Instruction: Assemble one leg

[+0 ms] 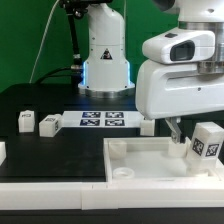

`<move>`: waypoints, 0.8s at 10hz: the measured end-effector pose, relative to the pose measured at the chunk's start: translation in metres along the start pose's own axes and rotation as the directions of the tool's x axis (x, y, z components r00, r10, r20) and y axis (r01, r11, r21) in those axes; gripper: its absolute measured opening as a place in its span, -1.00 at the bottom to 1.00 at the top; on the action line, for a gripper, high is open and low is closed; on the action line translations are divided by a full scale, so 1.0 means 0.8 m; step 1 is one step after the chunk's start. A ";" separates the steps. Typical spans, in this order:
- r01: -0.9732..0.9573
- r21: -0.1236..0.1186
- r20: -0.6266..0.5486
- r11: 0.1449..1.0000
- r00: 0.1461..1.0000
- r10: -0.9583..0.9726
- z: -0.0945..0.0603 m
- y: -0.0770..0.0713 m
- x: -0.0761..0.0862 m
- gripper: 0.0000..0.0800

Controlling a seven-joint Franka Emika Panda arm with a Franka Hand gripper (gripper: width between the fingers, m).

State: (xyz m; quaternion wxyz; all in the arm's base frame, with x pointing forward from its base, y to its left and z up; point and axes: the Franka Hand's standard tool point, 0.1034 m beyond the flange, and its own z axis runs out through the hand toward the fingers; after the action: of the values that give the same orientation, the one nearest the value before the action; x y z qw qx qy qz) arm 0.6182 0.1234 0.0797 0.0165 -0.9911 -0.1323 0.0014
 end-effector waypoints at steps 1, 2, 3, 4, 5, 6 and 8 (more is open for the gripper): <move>0.026 0.000 0.000 1.000 1.000 -0.026 0.000 0.003 0.000 0.62; 0.057 0.000 0.000 0.998 0.998 -0.057 0.000 0.005 0.000 0.31; 0.086 0.000 0.000 0.996 0.996 -0.086 0.000 0.005 0.000 0.31; 0.094 0.000 0.000 0.996 0.996 -0.094 0.000 0.005 0.000 -0.04; 0.094 0.000 0.000 0.996 0.996 -0.094 0.000 0.005 0.000 -0.28; 0.094 0.000 0.000 0.996 0.996 -0.094 0.000 0.005 0.000 -0.28; 0.084 0.000 0.000 0.996 0.996 -0.084 0.000 0.005 0.000 -0.28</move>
Offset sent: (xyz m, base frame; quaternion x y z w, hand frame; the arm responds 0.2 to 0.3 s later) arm 0.0035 0.0037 0.0018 0.0136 0.0100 -0.0627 0.9979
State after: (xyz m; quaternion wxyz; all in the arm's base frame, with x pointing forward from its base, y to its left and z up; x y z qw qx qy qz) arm 0.6189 0.1193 0.0796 0.0166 -0.9846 -0.1739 0.0006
